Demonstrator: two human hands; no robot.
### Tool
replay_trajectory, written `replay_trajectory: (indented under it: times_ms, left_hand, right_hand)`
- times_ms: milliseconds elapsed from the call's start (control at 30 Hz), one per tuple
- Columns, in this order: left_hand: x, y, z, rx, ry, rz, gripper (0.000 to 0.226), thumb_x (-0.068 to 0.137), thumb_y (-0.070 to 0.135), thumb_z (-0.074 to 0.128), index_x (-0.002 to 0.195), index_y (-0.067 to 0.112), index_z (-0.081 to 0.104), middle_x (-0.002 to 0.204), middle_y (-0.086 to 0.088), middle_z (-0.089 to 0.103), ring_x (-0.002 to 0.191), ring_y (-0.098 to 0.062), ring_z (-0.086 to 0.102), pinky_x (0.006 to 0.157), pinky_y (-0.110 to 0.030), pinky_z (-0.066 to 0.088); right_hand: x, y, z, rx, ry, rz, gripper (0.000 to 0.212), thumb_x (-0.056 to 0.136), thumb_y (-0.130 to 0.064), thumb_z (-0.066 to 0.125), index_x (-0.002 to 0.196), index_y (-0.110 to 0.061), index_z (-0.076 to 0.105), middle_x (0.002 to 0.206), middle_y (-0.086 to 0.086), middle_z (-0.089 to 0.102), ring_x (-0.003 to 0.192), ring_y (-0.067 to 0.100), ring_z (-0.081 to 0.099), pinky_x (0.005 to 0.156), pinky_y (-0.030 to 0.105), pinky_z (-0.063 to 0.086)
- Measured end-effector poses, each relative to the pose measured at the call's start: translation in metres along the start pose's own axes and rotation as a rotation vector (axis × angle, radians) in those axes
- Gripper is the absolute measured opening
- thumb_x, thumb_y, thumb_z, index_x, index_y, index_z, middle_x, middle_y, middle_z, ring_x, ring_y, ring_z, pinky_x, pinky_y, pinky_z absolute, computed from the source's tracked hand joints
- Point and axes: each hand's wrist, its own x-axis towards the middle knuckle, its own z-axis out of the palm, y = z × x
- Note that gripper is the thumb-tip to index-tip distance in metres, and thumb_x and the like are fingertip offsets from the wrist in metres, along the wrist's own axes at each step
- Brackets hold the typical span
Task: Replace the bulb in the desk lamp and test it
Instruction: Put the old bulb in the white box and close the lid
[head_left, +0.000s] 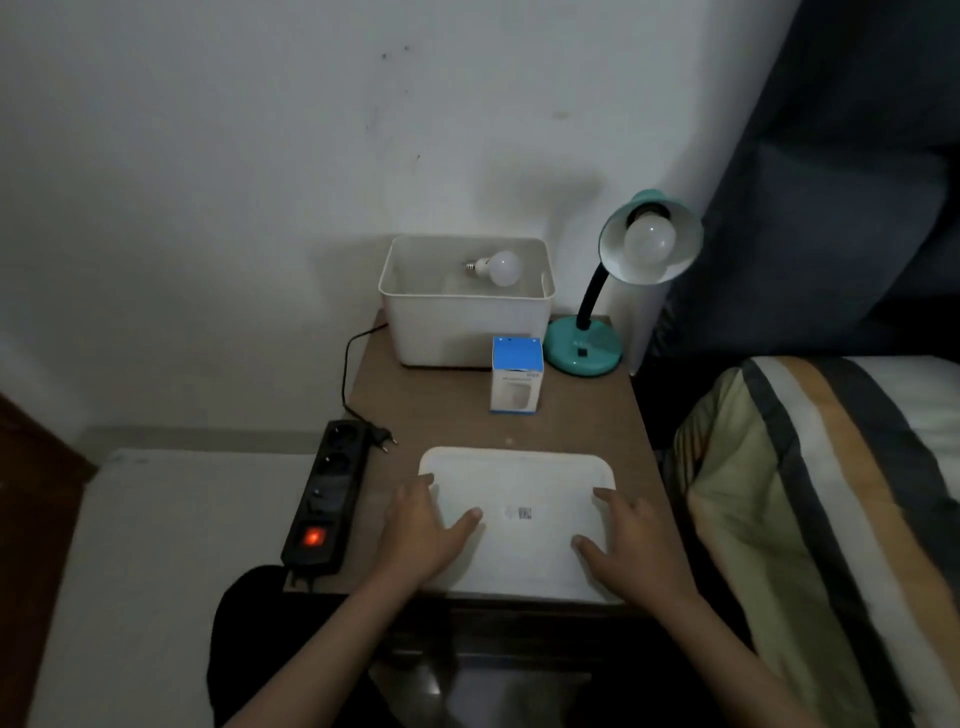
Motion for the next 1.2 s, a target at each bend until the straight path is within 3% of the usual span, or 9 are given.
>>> replay_trajectory:
  times_ms: [233, 433, 633, 967, 1200]
  left_hand:
    - [-0.032, -0.017, 0.007, 0.334, -0.016, 0.019, 0.058, 0.073, 0.049, 0.063, 0.114, 0.013, 0.046, 0.124, -0.011, 0.043, 0.118, -0.033, 0.037, 0.095, -0.041, 0.041]
    - [-0.038, -0.010, -0.001, 0.248, 0.053, 0.089, 0.056, 0.071, 0.046, 0.068, 0.112, 0.014, 0.049, 0.119, -0.009, 0.042, 0.114, -0.031, 0.044, 0.090, -0.036, 0.044]
    - [-0.029, 0.014, -0.035, 0.184, 0.151, 0.170, 0.057, 0.071, 0.038, 0.073, 0.114, 0.009, 0.051, 0.132, -0.011, 0.036, 0.120, -0.030, 0.039, 0.096, -0.039, 0.042]
    - [0.081, 0.085, -0.119, 0.165, 0.330, 0.220, 0.055, 0.073, 0.039, 0.071, 0.111, 0.003, 0.054, 0.123, -0.016, 0.043, 0.118, -0.036, 0.039, 0.095, -0.041, 0.040]
    - [0.183, 0.120, -0.135, 0.256, 0.265, 0.199, 0.050, 0.077, 0.047, 0.061, 0.102, 0.004, 0.057, 0.121, -0.020, 0.044, 0.115, -0.038, 0.039, 0.093, -0.039, 0.038]
  right_hand:
    - [-0.018, 0.003, 0.019, -0.053, -0.063, 0.069, 0.072, 0.080, -0.053, 0.059, 0.141, -0.026, 0.031, 0.132, 0.017, 0.038, 0.121, 0.036, 0.035, 0.101, 0.038, 0.034]
    - [-0.022, -0.002, 0.008, 0.051, -0.025, 0.040, 0.076, 0.079, -0.049, 0.063, 0.142, -0.018, 0.033, 0.135, 0.015, 0.029, 0.126, 0.032, 0.036, 0.103, 0.035, 0.037]
    - [-0.010, -0.034, -0.025, 0.032, 0.143, -0.111, 0.071, 0.081, -0.043, 0.064, 0.140, -0.015, 0.036, 0.140, 0.017, 0.025, 0.129, 0.030, 0.033, 0.103, 0.034, 0.037]
    - [0.118, -0.126, -0.083, 0.014, 0.240, -0.195, 0.056, 0.082, -0.045, 0.060, 0.126, -0.013, 0.046, 0.132, 0.019, 0.034, 0.121, 0.037, 0.037, 0.094, 0.041, 0.042]
    - [0.213, -0.155, -0.099, 0.020, 0.171, -0.118, 0.043, 0.081, -0.048, 0.057, 0.104, -0.012, 0.053, 0.117, 0.016, 0.041, 0.108, 0.037, 0.042, 0.080, 0.038, 0.043]
